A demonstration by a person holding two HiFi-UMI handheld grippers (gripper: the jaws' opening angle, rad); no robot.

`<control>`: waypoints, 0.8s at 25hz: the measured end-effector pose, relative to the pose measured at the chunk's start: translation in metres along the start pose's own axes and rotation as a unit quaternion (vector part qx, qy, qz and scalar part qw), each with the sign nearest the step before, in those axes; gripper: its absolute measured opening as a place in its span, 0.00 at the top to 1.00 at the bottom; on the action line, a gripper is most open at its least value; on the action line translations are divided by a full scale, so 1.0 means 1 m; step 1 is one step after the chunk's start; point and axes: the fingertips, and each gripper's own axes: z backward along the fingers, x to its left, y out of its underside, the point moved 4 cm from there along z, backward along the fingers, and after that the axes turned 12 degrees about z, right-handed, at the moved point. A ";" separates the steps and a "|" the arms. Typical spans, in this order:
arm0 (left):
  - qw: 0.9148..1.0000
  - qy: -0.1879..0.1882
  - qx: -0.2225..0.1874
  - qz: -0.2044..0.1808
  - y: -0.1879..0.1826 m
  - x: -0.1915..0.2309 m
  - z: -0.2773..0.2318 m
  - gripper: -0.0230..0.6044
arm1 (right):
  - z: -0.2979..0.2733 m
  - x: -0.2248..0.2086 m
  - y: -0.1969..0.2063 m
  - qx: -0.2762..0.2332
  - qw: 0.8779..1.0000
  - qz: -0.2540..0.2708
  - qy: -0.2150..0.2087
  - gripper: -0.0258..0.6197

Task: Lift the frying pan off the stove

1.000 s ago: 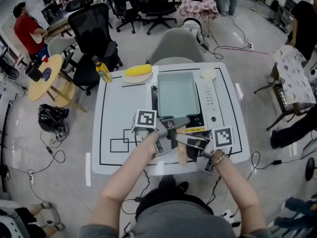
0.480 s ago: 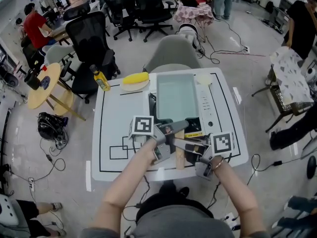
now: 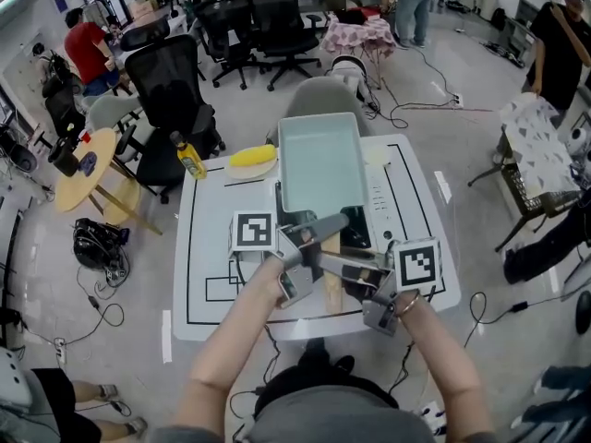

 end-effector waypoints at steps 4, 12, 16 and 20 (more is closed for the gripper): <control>1.000 0.008 -0.005 -0.007 0.007 -0.018 0.002 0.70 | 0.003 0.013 -0.004 0.000 1.000 0.014 -0.006 0.67; 0.999 0.009 -0.009 -0.032 0.017 -0.034 0.009 0.70 | 0.004 0.029 -0.005 -0.003 0.999 0.030 -0.012 0.67; 0.999 0.015 -0.010 -0.035 0.025 -0.042 0.010 0.70 | 0.007 0.038 -0.004 -0.003 0.999 0.038 -0.017 0.68; 0.999 0.015 -0.013 -0.044 0.029 -0.046 0.011 0.70 | 0.009 0.042 -0.003 -0.005 0.999 0.039 -0.016 0.68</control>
